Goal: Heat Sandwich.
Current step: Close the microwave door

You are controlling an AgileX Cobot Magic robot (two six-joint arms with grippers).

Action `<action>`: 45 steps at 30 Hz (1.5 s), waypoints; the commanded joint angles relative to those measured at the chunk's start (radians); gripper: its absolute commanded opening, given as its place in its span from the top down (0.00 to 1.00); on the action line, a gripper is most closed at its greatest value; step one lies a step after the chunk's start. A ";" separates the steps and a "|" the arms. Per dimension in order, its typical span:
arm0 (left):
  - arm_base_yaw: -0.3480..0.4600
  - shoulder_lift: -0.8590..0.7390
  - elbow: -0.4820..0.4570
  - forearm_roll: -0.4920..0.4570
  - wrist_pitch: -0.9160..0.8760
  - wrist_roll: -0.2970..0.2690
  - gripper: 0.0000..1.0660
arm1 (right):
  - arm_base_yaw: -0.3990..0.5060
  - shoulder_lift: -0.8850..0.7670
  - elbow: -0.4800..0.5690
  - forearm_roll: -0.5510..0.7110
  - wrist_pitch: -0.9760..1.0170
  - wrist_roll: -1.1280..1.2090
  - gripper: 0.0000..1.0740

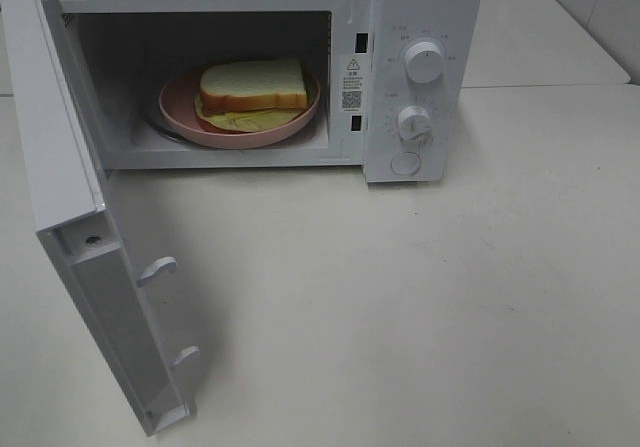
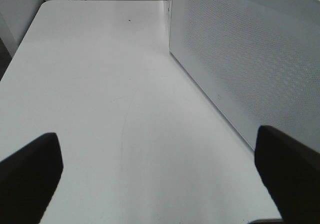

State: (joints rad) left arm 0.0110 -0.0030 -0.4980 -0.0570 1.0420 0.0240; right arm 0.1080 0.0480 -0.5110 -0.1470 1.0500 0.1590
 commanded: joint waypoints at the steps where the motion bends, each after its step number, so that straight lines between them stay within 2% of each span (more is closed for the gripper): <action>1: 0.001 -0.027 0.003 -0.008 -0.007 -0.001 0.06 | -0.030 -0.046 0.003 0.005 -0.009 -0.013 0.30; 10: 0.001 -0.023 0.003 -0.008 -0.007 -0.001 0.06 | -0.050 -0.078 0.005 0.076 -0.012 -0.112 0.30; 45: 0.001 -0.023 0.003 -0.008 -0.007 -0.001 0.06 | -0.049 -0.078 0.005 0.077 -0.012 -0.110 0.30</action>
State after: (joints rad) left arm 0.0110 -0.0030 -0.4980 -0.0570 1.0420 0.0240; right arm 0.0650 -0.0030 -0.5110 -0.0740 1.0490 0.0550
